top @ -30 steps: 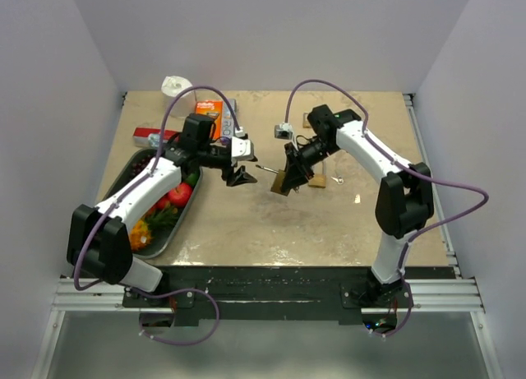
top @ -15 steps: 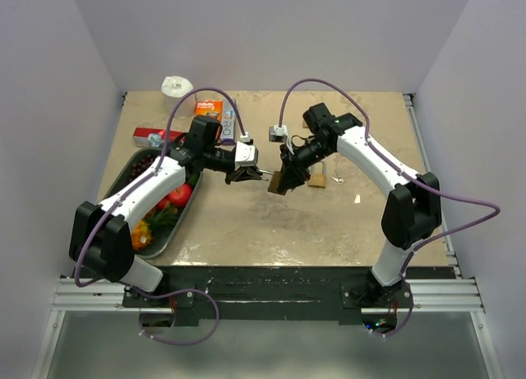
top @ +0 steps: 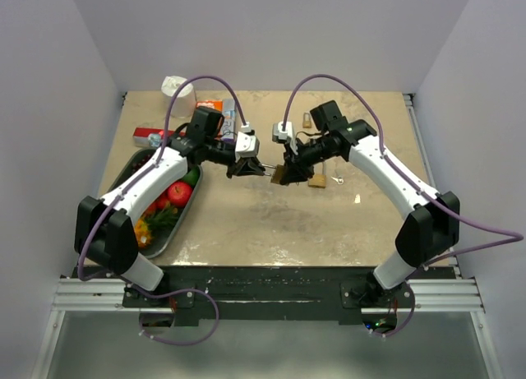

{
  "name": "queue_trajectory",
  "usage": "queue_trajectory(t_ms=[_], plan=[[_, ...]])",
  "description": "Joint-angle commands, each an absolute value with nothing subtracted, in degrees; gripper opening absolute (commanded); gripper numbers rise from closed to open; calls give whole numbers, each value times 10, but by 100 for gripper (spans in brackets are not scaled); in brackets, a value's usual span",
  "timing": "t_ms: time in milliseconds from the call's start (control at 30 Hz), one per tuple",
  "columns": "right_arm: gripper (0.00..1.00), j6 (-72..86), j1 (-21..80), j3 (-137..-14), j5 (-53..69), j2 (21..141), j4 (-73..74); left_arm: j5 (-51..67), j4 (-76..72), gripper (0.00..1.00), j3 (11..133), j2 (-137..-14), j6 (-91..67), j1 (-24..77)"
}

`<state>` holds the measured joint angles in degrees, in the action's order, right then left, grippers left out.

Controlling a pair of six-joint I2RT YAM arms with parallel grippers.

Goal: Lock with the key
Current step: Lock the lock.

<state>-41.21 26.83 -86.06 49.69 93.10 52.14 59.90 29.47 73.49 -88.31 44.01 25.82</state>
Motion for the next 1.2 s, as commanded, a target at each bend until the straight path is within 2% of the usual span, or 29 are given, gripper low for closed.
queue_trajectory(t_ms=[0,867,1167], plan=[[0,-412,280,-853,496,870,371,655,317,0,757,-896,414,265],[0,-414,336,-834,503,860,229,689,240,0,751,-916,365,279],[0,-347,359,-834,577,860,133,701,159,0,736,-925,334,294]])
